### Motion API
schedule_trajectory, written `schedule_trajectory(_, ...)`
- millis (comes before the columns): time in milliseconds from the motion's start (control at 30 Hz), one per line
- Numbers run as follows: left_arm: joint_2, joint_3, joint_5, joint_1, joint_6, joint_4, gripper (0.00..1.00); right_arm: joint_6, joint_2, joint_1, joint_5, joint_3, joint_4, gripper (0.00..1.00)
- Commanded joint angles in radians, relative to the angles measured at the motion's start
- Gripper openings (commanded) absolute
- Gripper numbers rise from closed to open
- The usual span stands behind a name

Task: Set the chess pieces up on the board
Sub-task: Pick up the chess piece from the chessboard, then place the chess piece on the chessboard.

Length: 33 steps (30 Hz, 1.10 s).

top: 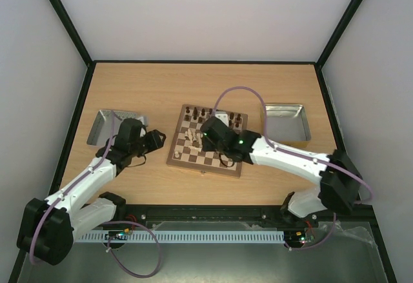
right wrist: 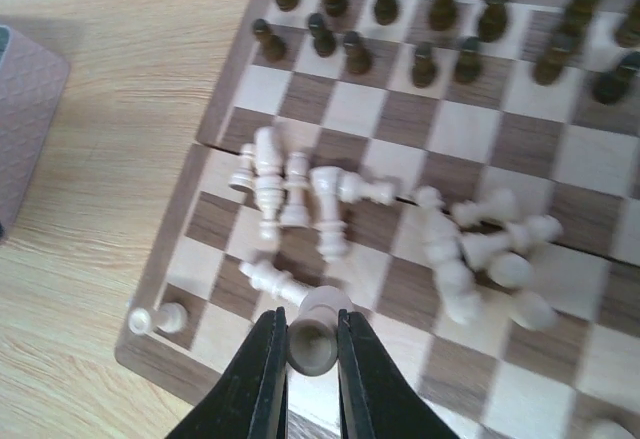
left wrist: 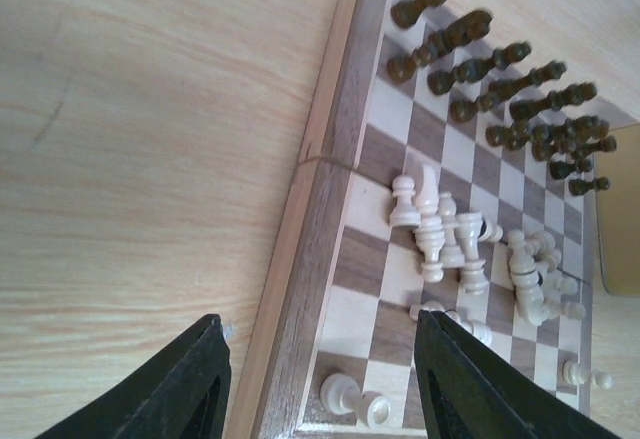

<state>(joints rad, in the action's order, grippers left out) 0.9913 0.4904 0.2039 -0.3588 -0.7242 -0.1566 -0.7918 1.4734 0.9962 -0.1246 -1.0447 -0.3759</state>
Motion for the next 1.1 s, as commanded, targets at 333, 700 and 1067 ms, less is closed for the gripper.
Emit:
schedule_trajectory(333,-0.144,0.149,-0.166,0.007,0.108,-0.164,0.57,-0.208,-0.322,0.004,-0.095,0.227,-0.286,0.11)
schedule_trajectory(700,-0.383,0.139,-0.164,0.007,0.11,-0.285,0.79,-0.269,-0.292,0.004,-0.081,0.362,-0.158,0.11)
schedule_trajectory(1067,-0.398,0.161,-0.129,0.007,0.125,-0.292,1.0,-0.298,-0.26,0.004,-0.04,0.432,-0.084,0.11)
